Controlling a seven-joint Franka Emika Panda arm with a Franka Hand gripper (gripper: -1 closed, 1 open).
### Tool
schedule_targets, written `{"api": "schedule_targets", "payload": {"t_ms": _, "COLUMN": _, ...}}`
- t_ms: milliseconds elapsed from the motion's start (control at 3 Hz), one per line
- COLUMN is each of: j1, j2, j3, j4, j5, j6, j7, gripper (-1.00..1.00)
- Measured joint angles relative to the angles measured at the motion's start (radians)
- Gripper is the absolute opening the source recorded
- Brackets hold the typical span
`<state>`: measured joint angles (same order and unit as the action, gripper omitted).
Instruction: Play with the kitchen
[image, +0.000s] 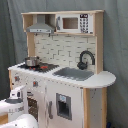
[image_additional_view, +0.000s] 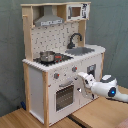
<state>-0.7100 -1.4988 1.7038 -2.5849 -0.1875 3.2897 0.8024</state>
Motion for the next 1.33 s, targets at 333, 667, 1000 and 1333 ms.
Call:
{"api": "schedule_targets", "payload": {"t_ms": 333, "j1": -0.049, "j2": 0.0, "j3": -0.002, "j4": 0.05, "j5": 0.0, "j6": -0.001, "j7": 0.081, "gripper": 1.0}}
{"api": "schedule_targets", "payload": {"t_ms": 667, "j1": -0.109, "j2": 0.0, "j3": -0.016, "j4": 0.102, "j5": 0.001, "j6": -0.001, "j7": 0.141, "gripper": 1.0}}
{"api": "schedule_targets", "payload": {"t_ms": 1000, "j1": -0.024, "j2": 0.0, "j3": -0.068, "j4": 0.104, "j5": 0.0, "j6": -0.027, "j7": 0.112, "gripper": 1.0}}
{"api": "schedule_targets", "payload": {"t_ms": 1333, "j1": 0.014, "j2": -0.002, "j3": -0.099, "j4": 0.101, "j5": -0.001, "j6": -0.056, "j7": 0.023, "gripper": 1.0}}
